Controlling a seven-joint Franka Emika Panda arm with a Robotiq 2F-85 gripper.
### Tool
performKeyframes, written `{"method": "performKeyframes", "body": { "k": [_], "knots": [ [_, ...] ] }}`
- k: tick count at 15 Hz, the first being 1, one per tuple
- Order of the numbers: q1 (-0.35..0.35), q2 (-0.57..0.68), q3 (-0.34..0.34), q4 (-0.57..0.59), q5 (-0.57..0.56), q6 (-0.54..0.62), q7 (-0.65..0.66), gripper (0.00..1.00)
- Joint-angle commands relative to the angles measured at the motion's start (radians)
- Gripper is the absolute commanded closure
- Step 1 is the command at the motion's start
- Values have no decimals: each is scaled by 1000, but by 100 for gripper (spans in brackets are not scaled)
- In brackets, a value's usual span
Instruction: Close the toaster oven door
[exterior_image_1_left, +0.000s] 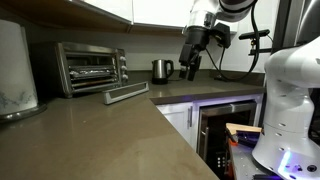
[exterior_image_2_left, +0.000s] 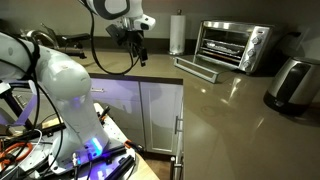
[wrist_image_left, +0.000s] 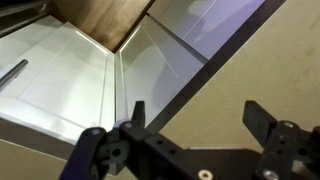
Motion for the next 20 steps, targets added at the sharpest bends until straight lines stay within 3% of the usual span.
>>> {"method": "performKeyframes", "body": {
  "k": [1, 6, 14, 15, 16, 20],
  "knots": [
    [-8, 0, 7, 3, 6, -5, -6, 0],
    [-26, 50, 15, 44, -22, -17, -5, 0],
    [-85, 250, 16, 146, -125, 26, -11, 0],
    [-89, 274, 18, 156, -138, 43, -9, 8],
    [-90, 296, 19, 165, -148, 58, -6, 27],
    [-90, 376, 21, 207, -184, 96, -3, 53]
  ]
}}
